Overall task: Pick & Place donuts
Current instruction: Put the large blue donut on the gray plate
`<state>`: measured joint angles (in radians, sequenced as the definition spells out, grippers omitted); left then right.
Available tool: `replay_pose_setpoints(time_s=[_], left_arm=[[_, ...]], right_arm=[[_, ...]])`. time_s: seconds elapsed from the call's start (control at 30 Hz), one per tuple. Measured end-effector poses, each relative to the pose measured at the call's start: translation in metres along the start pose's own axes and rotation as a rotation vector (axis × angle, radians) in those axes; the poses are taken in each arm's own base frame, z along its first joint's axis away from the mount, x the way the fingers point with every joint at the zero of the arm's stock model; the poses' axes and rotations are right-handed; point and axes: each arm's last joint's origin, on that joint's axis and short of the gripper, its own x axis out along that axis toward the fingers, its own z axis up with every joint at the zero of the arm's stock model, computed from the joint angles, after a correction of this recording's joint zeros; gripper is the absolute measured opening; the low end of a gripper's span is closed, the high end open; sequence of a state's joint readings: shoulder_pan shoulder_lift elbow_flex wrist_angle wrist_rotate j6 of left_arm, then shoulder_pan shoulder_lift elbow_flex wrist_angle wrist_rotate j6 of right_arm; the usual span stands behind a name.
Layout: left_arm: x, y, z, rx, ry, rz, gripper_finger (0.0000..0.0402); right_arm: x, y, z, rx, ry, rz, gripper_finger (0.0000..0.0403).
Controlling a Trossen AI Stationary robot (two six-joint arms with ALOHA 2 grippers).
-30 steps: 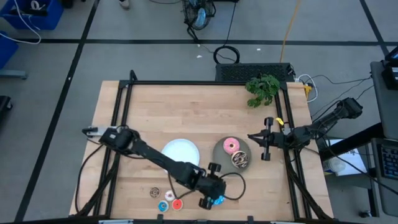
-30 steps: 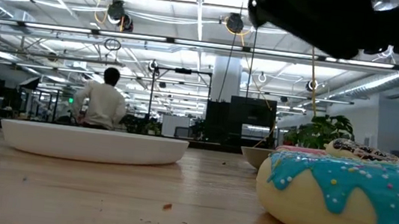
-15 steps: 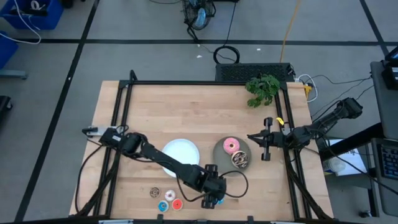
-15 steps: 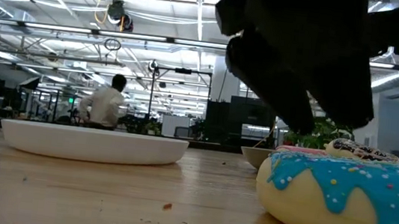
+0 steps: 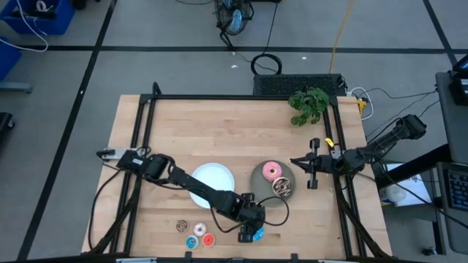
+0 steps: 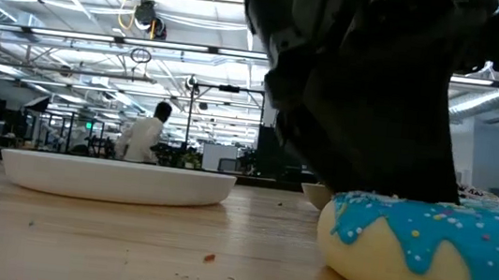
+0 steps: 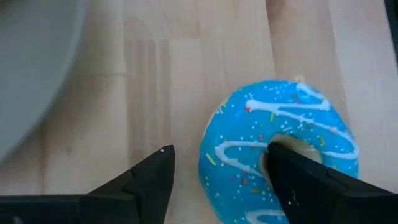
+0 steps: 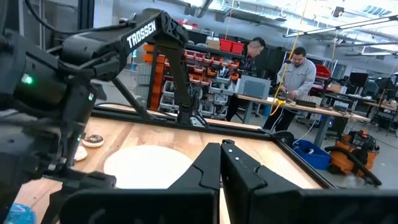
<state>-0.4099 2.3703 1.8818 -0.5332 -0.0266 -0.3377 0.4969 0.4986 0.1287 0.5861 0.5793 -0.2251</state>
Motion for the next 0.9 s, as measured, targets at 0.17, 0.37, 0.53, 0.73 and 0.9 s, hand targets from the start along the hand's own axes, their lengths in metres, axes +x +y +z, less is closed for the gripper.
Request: replay_pose_setpoints(time_s=[0.17,0.37,0.53,0.73,0.9], left_arm=[[0.008,0.003,-0.012,0.001,0.015,-0.005,0.0256],[0.015,0.008,-0.018,-0.025,-0.001,-0.012,0.0245],[0.017,0.010,-0.017,-0.012,-0.016,-0.063,0.0187],[0.013,0.007,-0.007,0.020,-0.016,-0.092,0.0049],[-0.001,0.005,0.007,0.071,-0.008,-0.055,0.0027]], right_arm=[[0.000,0.000,0.000,-0.004,0.000,0.000,0.0000],[0.000,0.000,0.000,0.003,0.000,0.000,0.0000],[0.000,0.000,0.000,0.004,0.000,0.000,0.0000],[0.000,0.000,-0.001,0.009,0.009,0.006,0.0000],[0.000,0.001,-0.003,0.013,0.025,0.010,0.0000]])
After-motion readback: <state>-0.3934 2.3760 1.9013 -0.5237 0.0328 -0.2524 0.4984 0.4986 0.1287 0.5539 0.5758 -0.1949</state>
